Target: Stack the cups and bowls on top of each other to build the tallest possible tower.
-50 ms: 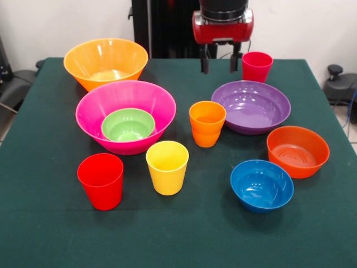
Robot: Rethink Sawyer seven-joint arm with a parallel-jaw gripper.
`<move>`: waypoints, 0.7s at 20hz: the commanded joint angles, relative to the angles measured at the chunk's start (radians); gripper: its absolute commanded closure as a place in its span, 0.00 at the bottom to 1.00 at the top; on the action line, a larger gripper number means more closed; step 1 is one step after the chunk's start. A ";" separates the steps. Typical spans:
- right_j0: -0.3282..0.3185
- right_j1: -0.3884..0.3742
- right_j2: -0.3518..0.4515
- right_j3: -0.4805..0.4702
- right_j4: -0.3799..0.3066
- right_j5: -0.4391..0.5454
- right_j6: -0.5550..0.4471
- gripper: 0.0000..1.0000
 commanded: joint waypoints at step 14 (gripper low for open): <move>0.024 0.179 -0.073 -0.125 -0.006 -0.101 0.110 0.00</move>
